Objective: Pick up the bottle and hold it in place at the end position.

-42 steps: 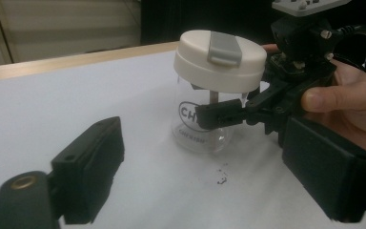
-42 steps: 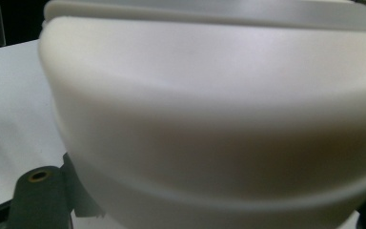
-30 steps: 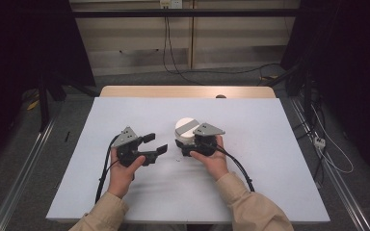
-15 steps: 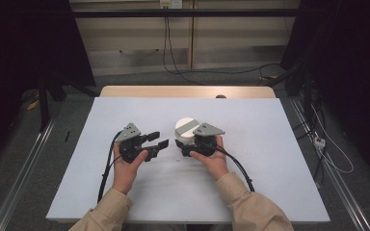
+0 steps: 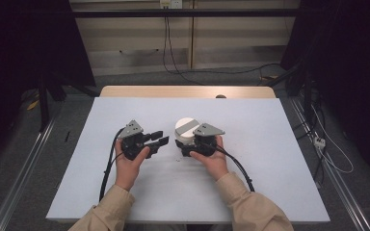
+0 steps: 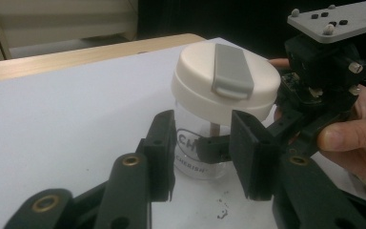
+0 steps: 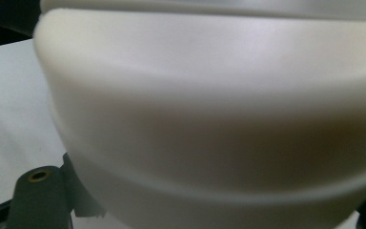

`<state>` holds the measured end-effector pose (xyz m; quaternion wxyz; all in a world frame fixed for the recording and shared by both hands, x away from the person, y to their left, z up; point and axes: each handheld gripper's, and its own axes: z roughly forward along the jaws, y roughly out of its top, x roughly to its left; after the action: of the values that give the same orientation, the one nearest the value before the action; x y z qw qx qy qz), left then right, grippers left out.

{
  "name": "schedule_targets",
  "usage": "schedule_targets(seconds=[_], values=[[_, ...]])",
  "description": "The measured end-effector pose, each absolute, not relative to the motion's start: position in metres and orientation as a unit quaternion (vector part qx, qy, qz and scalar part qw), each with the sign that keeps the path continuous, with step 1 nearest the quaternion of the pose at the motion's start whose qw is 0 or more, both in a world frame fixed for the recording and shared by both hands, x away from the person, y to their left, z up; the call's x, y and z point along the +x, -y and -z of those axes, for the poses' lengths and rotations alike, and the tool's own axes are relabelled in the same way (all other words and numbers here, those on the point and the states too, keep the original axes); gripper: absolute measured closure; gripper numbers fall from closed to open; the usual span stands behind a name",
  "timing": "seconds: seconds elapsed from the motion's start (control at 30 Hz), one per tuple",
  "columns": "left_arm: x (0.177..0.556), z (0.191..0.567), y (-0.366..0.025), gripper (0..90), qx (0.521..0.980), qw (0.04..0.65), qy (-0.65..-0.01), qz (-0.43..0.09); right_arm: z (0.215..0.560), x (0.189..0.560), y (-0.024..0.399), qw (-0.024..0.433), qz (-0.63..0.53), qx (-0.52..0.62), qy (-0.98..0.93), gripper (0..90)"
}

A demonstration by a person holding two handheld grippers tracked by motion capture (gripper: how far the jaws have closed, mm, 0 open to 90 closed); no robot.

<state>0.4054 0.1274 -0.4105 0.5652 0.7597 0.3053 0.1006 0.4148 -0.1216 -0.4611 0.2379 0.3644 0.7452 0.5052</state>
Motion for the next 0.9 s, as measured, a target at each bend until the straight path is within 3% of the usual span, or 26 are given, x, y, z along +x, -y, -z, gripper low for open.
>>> schedule_targets(seconds=[0.23,0.5,0.9], values=[[0.408,0.409,-0.122,70.1,0.77,0.557,-0.298,-0.09,0.461,0.415,0.121,0.238,-0.505,0.364,-0.746,18.5],[0.411,0.41,-0.117,88.7,0.782,0.541,-0.3,-0.079,0.461,0.415,0.121,0.238,-0.504,0.364,-0.746,18.5],[0.414,0.408,-0.108,90.0,0.789,0.534,-0.297,-0.063,0.462,0.415,0.121,0.239,-0.503,0.364,-0.747,18.5]])
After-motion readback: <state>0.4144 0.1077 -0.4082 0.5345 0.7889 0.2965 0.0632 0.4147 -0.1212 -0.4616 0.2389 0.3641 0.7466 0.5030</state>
